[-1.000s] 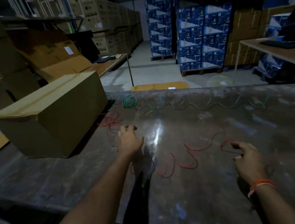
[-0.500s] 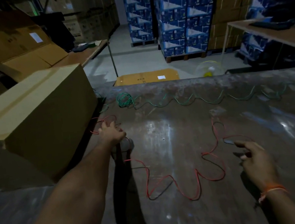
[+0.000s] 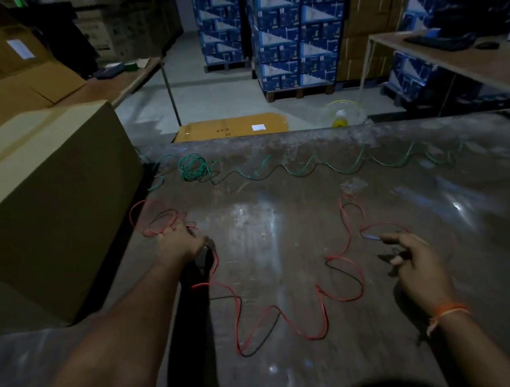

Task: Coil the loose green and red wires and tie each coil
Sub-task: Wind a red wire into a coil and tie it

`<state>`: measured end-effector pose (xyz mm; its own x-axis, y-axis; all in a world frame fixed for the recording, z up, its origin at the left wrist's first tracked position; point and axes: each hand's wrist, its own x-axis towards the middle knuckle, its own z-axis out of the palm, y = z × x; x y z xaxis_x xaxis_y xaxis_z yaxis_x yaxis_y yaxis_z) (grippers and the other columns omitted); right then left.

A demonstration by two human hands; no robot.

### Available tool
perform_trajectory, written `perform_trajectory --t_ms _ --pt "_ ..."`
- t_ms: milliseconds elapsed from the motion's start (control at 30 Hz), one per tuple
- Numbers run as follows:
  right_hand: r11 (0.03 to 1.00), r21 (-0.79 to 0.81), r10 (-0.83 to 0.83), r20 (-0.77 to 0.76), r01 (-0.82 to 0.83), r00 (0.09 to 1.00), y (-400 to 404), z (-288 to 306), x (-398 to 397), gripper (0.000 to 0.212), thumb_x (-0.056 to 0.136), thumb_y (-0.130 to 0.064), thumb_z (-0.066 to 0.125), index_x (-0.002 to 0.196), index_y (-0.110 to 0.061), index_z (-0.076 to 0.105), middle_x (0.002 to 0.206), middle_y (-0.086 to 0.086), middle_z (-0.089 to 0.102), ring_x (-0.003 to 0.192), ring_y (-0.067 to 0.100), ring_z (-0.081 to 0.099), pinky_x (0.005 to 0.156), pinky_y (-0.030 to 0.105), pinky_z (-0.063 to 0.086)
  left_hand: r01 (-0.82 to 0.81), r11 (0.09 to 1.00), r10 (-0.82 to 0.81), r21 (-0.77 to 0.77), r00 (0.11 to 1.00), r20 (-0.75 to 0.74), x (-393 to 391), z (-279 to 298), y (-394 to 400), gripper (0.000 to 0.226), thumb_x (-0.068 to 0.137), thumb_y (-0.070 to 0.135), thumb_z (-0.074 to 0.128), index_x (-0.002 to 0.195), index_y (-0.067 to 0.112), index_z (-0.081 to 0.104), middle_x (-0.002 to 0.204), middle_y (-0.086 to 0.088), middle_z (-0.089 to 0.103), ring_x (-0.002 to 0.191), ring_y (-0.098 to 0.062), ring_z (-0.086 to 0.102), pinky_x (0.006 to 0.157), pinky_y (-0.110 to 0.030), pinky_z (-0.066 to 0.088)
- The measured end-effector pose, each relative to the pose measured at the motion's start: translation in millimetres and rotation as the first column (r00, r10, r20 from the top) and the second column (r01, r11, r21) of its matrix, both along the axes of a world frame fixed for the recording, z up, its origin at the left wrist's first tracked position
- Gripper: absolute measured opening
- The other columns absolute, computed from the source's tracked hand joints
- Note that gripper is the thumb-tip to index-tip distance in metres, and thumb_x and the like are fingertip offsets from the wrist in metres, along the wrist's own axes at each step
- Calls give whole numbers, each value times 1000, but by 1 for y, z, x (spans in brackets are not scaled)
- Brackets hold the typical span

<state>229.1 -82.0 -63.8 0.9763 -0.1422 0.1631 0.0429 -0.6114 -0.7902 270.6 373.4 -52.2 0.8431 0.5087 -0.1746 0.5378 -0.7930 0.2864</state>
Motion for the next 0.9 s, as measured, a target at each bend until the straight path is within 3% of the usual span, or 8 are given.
perform_trajectory --t_ms 200,300,433,533,733,800,900 --pt "980 193 50 -5 -48 999 -17 1 -20 69 71 25 39 95 -28 76 105 -13 68 77 20 66 70 51 61 9 999 -10 -47 1000 -26 -72 -3 -86 97 78 65 60 155 16 28 143 -27 42 131 -45 44 105 -46 43" --pt "968 233 104 -13 -98 994 -36 4 -40 67 69 24 38 90 -27 78 105 0 72 76 20 68 59 52 59 -50 998 51 25 997 -55 -114 -9 -134 84 82 66 57 145 12 42 141 -25 46 128 -42 48 103 -44 44" --pt "957 227 195 -43 -180 980 -73 6 -62 69 72 21 40 83 -36 77 80 3 71 76 24 67 53 48 59 -111 993 114 39 990 -84 -164 -7 -188 75 83 66 54 137 13 50 138 -22 48 123 -42 54 98 -47 49" --pt "935 258 266 -56 -244 962 -101 8 -87 69 70 18 36 85 -35 78 88 3 70 82 25 70 52 53 58 -165 986 166 24 981 -102 -198 5 -228 67 82 63 53 133 20 52 137 -18 51 121 -40 55 99 -54 48" --pt "874 366 395 -149 -320 907 -150 12 -141 70 70 24 31 87 -24 79 71 17 68 85 31 71 51 41 48 -46 999 45 2 982 -186 -254 23 -287 60 74 68 42 110 25 62 122 -11 65 110 -35 61 97 -52 49" --pt "820 393 528 -239 -415 815 -169 17 -157 67 69 27 28 88 -13 78 68 24 64 74 29 73 52 49 48 -23 993 -6 -114 968 -251 -268 42 -308 55 87 59 51 116 15 68 121 -15 69 109 -34 66 93 -42 54" --pt "724 402 688 -375 -560 621 -193 35 -171 58 73 29 27 84 -2 75 84 31 67 51 18 65 48 31 42 -120 877 30 -465 980 -195 -275 71 -336 34 98 30 63 115 0 66 112 -19 73 90 -23 73 64 -29 58"
